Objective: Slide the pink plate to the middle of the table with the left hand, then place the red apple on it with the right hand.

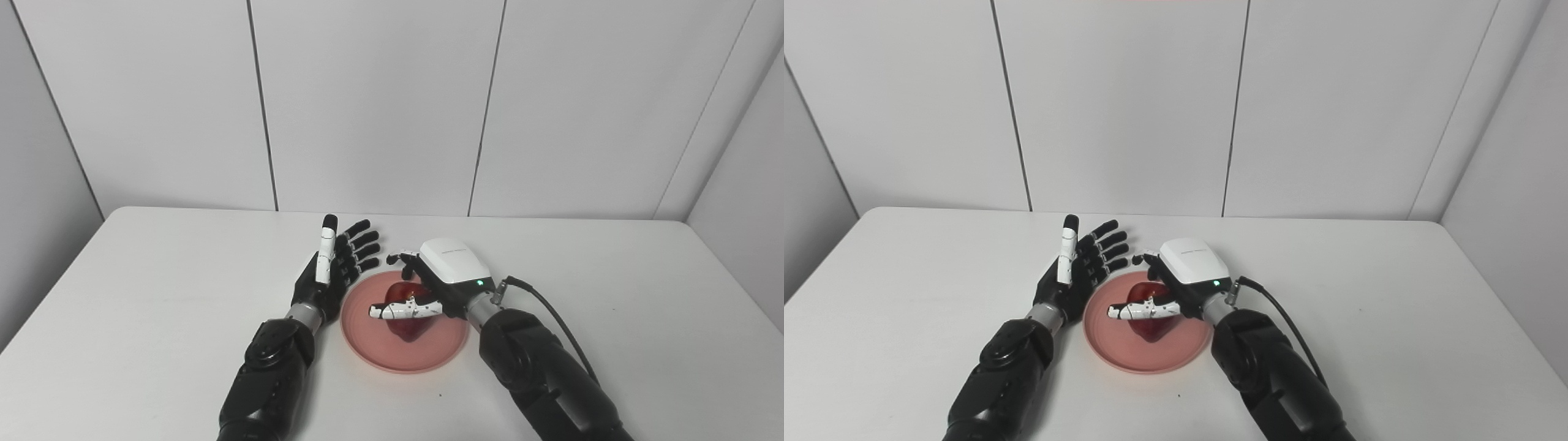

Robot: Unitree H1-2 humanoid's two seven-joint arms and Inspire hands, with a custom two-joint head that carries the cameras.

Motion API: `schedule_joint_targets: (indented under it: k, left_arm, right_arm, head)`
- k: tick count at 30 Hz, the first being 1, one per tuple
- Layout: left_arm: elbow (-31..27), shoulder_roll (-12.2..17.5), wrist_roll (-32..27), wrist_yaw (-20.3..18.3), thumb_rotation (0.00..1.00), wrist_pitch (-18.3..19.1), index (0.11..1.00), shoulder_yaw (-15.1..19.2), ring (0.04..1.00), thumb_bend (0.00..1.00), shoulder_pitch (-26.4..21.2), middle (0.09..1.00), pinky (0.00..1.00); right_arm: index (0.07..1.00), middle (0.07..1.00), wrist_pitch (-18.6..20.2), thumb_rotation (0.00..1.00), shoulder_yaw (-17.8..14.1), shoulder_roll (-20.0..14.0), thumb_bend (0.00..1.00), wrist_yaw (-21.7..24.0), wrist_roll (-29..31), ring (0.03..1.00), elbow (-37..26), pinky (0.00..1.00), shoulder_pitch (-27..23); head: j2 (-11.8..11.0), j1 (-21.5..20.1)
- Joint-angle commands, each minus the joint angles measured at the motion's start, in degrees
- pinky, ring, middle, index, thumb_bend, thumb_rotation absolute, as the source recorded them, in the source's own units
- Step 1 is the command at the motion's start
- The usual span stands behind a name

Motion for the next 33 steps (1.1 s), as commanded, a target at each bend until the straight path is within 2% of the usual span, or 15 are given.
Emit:
schedule_joint_targets:
  k: [1, 3, 6, 7, 9, 14, 25, 27, 29, 30, 33]
  left_arm:
    - [1.9, 0.3, 0.3, 0.5, 1.0, 1.9, 0.821, 0.0, 0.864, 0.92, -0.2, 0.845, 0.84]
    - [2.2, 0.4, 0.3, 0.2, 1.0, 1.6, 0.822, 0.0, 0.868, 0.92, -0.4, 0.846, 0.85]
    - [2.2, 0.5, 0.3, 0.0, 1.0, 1.5, 0.825, -0.1, 0.852, 0.93, -0.4, 0.855, 0.86]
    - [2.0, 0.4, 0.2, 0.0, 1.0, 1.7, 0.827, -0.1, 0.847, 0.93, -0.4, 0.862, 0.86]
    - [1.8, 0.5, 0.5, 0.2, 1.0, 1.8, 0.824, -0.3, 0.832, 0.92, -0.4, 0.859, 0.86]
    - [2.1, 0.7, 1.2, 0.5, 1.0, 1.5, 0.819, -0.7, 0.799, 0.95, -0.6, 0.838, 0.83]
    - [2.0, 0.7, 0.8, 0.7, 1.0, 1.8, 0.815, -0.4, 0.802, 0.95, -0.7, 0.833, 0.84]
    - [1.8, 0.7, 0.7, 0.8, 1.0, 1.7, 0.815, -0.2, 0.805, 0.94, -0.7, 0.833, 0.84]
    - [1.7, 0.6, 0.9, 1.2, 1.0, 1.3, 0.818, -0.1, 0.819, 0.93, -0.6, 0.838, 0.82]
    - [1.7, 0.5, 1.0, 1.4, 1.0, 1.1, 0.818, -0.1, 0.82, 0.93, -0.6, 0.839, 0.82]
    - [0.7, 0.1, 2.4, 3.4, 1.0, -0.6, 0.843, -0.4, 0.851, 0.92, -0.2, 0.878, 0.88]
  right_arm:
    - [0.766, 0.662, -0.6, 1.0, -1.0, -0.3, 1.0, -1.3, 0.0, 0.507, -1.7, 0.35, -3.0]
    - [0.768, 0.697, -0.9, 1.0, -1.2, -0.5, 1.0, -1.6, 0.0, 0.555, -2.0, 0.39, -3.2]
    - [0.766, 0.67, -0.8, 1.0, -1.8, -0.4, 1.0, -2.1, 0.1, 0.538, -2.3, 0.38, -3.5]
    - [0.763, 0.625, -0.8, 1.0, -2.1, -0.4, 1.0, -2.5, 0.2, 0.489, -2.4, 0.35, -3.6]
    - [0.756, 0.594, -0.9, 1.0, -2.9, -0.3, 1.0, -3.2, 0.5, 0.44, -2.6, 0.31, -3.8]
    - [0.758, 0.676, -1.1, 1.0, -4.3, -0.5, 1.0, -2.9, 1.9, 0.524, -3.1, 0.37, -4.9]
    - [0.758, 0.641, -1.1, 1.0, -6.5, -0.8, 1.0, -4.5, 3.2, 0.525, -3.5, 0.38, -6.1]
    - [0.757, 0.662, -1.0, 1.0, -7.5, -0.4, 1.0, -4.6, 4.7, 0.549, -3.4, 0.4, -6.0]
    - [0.763, 0.706, 0.3, 1.0, -8.6, 0.1, 1.0, -3.5, 6.5, 0.613, -3.6, 0.47, -6.0]
    - [0.764, 0.709, 0.7, 1.0, -8.9, 0.3, 1.0, -3.1, 7.1, 0.618, -3.7, 0.48, -6.0]
    - [0.787, 0.735, 4.5, 1.0, -14.2, 3.8, 1.0, -1.8, 15.6, 0.663, -3.8, 0.53, -4.9]
  head:
    - [0.1, 0.0]
    - [0.1, 0.1]
    - [0.1, 0.1]
    - [0.1, 0.1]
    - [0.1, 0.1]
    - [0.1, 0.2]
    - [0.0, 0.2]
    - [0.0, 0.2]
    - [0.1, 0.2]
    - [0.1, 0.2]
    - [0.1, 0.2]
